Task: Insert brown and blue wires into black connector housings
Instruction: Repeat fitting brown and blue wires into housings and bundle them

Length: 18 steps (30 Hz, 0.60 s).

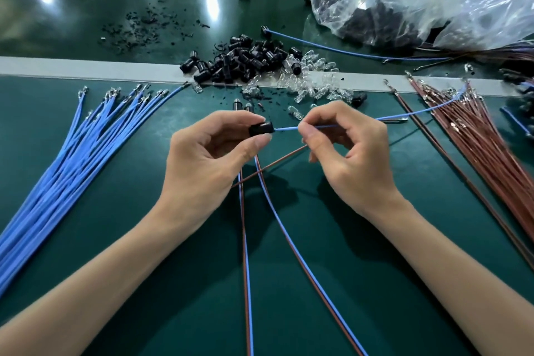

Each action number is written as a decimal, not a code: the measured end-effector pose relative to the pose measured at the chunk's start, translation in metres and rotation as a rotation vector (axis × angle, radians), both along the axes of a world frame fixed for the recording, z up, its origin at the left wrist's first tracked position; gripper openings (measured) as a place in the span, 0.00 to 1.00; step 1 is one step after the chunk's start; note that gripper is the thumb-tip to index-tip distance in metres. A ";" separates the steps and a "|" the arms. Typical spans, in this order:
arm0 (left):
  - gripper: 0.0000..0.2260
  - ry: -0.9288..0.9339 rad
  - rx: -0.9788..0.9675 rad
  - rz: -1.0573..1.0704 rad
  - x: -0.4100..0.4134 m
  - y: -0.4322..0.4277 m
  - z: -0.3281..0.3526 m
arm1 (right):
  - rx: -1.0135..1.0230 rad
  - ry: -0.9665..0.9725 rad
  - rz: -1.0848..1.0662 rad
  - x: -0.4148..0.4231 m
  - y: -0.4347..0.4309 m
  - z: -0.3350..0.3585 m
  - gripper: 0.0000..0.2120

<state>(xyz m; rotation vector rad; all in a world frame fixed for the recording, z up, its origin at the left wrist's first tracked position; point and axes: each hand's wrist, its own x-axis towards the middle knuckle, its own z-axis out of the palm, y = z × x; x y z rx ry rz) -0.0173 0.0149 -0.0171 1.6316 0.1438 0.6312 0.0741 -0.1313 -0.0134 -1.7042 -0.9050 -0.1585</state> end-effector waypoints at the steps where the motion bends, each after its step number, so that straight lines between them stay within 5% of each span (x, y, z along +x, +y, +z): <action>1: 0.09 -0.003 -0.010 -0.002 0.000 0.000 0.000 | 0.022 0.019 -0.015 0.001 -0.001 0.000 0.05; 18: 0.09 0.064 -0.008 0.029 -0.001 0.000 0.000 | -0.026 0.035 0.045 0.002 -0.001 -0.001 0.04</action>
